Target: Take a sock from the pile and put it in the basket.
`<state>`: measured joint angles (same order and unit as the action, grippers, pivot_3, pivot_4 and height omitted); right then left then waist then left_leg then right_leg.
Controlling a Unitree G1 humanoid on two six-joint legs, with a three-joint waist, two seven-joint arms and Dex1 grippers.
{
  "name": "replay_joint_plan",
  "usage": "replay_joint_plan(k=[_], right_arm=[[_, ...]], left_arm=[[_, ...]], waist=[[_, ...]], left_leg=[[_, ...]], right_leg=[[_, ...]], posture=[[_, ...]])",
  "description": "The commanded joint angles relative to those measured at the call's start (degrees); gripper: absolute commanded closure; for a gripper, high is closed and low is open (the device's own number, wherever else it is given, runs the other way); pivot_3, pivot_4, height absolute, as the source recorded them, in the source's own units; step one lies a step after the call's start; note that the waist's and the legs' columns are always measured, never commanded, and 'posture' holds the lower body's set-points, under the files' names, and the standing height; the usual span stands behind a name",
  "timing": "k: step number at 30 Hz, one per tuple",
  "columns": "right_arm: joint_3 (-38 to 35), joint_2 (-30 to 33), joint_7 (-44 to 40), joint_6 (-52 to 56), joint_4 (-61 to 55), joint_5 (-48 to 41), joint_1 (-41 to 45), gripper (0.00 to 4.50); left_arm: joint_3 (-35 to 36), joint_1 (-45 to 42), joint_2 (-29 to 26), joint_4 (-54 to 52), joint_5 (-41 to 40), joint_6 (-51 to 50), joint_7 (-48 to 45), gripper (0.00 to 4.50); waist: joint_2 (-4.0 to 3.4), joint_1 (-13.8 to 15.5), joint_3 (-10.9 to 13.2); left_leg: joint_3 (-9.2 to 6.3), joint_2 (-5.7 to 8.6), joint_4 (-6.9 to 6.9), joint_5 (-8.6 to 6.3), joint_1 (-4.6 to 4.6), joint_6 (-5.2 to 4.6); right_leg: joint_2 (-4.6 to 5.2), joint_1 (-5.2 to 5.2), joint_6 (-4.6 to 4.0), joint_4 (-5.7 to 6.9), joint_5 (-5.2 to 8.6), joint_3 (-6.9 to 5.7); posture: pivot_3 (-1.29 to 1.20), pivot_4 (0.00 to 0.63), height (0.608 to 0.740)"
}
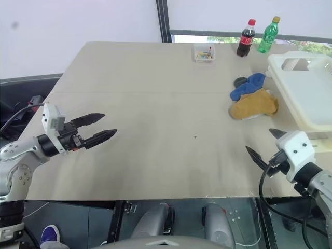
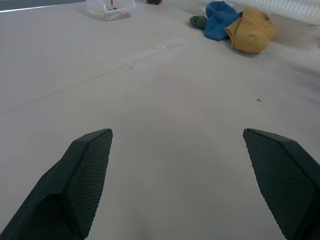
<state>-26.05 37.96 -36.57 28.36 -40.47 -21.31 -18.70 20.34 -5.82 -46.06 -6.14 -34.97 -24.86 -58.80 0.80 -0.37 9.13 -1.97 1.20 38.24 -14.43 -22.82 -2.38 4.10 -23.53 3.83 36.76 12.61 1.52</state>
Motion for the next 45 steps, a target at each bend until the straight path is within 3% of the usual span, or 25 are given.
replay_joint_plan(k=[1,7,13,17,24,32,35,39,40,45], right_arm=[[-1.36,1.16,1.69,1.46,-1.84,0.49,1.13,0.04],[4.73,2.67,5.85,5.12,0.56,4.59,7.25,0.04],[15.85,1.39,8.61,3.6,10.38,10.07,19.8,0.04],[23.65,-0.42,10.25,-0.17,21.64,16.11,28.67,1.64],[30.27,-3.88,12.5,-10.45,41.02,23.87,40.18,1.64],[30.26,-5.92,13.21,-15.01,49.02,26.58,43.87,1.64],[30.15,-6.52,13.13,-15.68,49.67,26.93,44.24,2.55],[29.85,-7.03,12.57,-15.46,48.61,26.79,44.42,4.23],[29.8,-7.12,12.43,-15.23,48.08,26.72,44.39,4.46],[29.88,-7.86,11.27,-13.46,44.76,25.96,44.07,4.46]], left_arm=[[0.12,-0.81,-0.22,-2.68,-0.94,-0.13,-0.01,0.02],[-1.1,-0.82,1.17,-6.46,-1.87,-0.95,0.71,0.02],[-3.13,-0.52,2.32,-10.06,-3.88,-1.33,-0.88,0.02],[-6.34,-1.67,3.95,-12.07,-4.61,-1.03,-1.53,0.0],[-10.12,-2.61,7.87,-15.02,-4.14,-0.19,0.56,0.0],[-8.74,-0.4,7.75,-16.9,-4.59,-0.28,2.0,0.0],[-8.84,-0.48,7.98,-17.1,-4.6,-0.28,2.39,0.0],[-8.73,-0.37,8.01,-17.08,-4.7,-0.2,2.59,0.0],[-8.72,-0.31,8.0,-17.04,-4.69,-0.17,2.59,0.0],[-8.91,-0.24,8.06,-16.6,-4.5,0.06,2.52,0.0]], waist=[[0.0,0.0,0.0],[0.05,-0.09,0.04],[0.1,-0.4,0.12],[0.08,-0.31,0.15],[0.05,-0.49,0.23],[-0.02,-0.46,0.28],[-0.03,-0.4,0.28],[-0.04,-0.49,0.29],[-0.04,-0.54,0.3],[-0.05,-0.54,0.3]], left_leg=[[0.0,0.0,0.0,0.0,0.0,0.0],[0.02,-0.01,0.02,0.0,0.0,0.0],[0.09,0.02,0.01,0.0,0.0,0.0],[0.06,0.02,0.01,0.0,0.0,0.0],[0.0,0.11,-0.02,0.0,-0.05,-0.01],[0.04,0.1,-0.04,0.0,-0.03,-0.01],[0.04,0.12,-0.03,0.0,-0.04,-0.02],[0.03,0.11,-0.03,0.0,-0.03,-0.02],[0.04,0.11,-0.04,-0.01,-0.03,-0.02],[0.04,0.11,-0.03,-0.01,-0.03,-0.02]], right_leg=[[0.0,0.0,0.0,0.0,0.0,0.0],[-0.01,-0.01,0.0,0.0,0.0,0.01],[0.0,-0.02,-0.01,-0.02,0.0,0.06],[-0.03,-0.03,-0.02,-0.01,-0.01,0.04],[-0.03,-0.04,0.2,-0.01,-0.15,0.03],[-0.05,-0.06,0.21,-0.01,-0.15,0.06],[-0.04,-0.05,0.21,-0.01,-0.16,0.06],[-0.05,-0.05,0.21,-0.01,-0.16,0.06],[-0.05,-0.05,0.21,-0.01,-0.16,0.06],[-0.05,-0.06,0.21,0.0,-0.16,0.06]], posture=[[0.0,0.15,0.74],[0.0,0.15,0.74],[0.0,0.15,0.74],[0.0,0.15,0.74],[0.0,0.15,0.74],[0.0,0.15,0.74],[0.0,0.15,0.74],[0.0,0.15,0.74],[0.0,0.15,0.74],[0.0,0.15,0.74]])
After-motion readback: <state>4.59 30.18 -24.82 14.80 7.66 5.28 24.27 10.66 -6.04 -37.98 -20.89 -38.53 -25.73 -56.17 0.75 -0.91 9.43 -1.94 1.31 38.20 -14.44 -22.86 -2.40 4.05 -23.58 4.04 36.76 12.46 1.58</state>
